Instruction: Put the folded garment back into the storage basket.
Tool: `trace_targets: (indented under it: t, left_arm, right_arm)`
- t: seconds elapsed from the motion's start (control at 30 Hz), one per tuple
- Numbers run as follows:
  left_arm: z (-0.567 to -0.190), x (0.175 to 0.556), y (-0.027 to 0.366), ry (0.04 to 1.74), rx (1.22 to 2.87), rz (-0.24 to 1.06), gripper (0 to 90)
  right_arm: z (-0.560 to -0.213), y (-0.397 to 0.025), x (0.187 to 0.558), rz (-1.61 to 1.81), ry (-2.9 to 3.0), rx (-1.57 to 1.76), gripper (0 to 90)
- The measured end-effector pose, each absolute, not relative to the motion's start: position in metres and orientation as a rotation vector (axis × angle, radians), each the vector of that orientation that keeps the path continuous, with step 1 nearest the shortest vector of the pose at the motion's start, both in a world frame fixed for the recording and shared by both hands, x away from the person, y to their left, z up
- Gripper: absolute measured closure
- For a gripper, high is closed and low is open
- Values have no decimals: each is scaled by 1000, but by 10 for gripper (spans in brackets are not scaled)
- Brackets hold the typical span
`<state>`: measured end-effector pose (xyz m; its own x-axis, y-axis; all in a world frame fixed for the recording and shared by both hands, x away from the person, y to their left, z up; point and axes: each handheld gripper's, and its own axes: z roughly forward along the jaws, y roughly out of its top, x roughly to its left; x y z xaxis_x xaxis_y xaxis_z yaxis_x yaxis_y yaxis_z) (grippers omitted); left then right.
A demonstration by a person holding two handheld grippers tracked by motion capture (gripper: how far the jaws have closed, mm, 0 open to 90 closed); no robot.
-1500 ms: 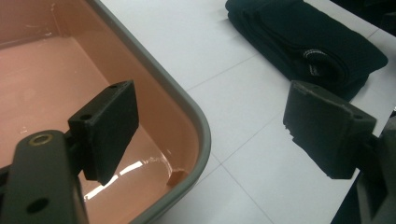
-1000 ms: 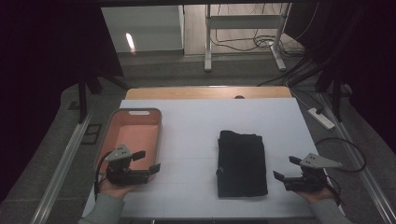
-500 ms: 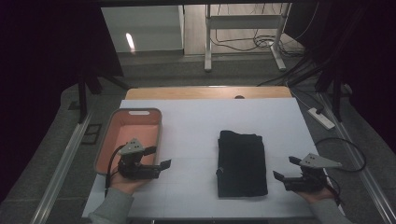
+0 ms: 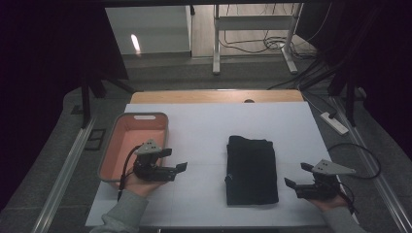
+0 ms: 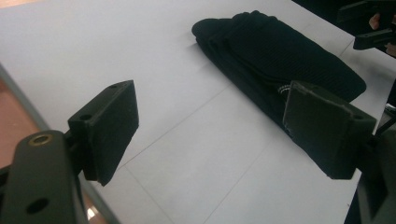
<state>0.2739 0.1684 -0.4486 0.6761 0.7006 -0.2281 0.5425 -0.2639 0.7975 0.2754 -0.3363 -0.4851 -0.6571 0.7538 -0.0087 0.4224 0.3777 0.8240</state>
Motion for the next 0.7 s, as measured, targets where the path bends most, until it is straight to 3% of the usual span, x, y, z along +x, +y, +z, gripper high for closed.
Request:
trace_targets:
  t: [0.7]
  left_arm:
    - [-451,293,142,937,1980,178,173]
  right_arm:
    - [-486,-338,275,1181,2258,1027,143]
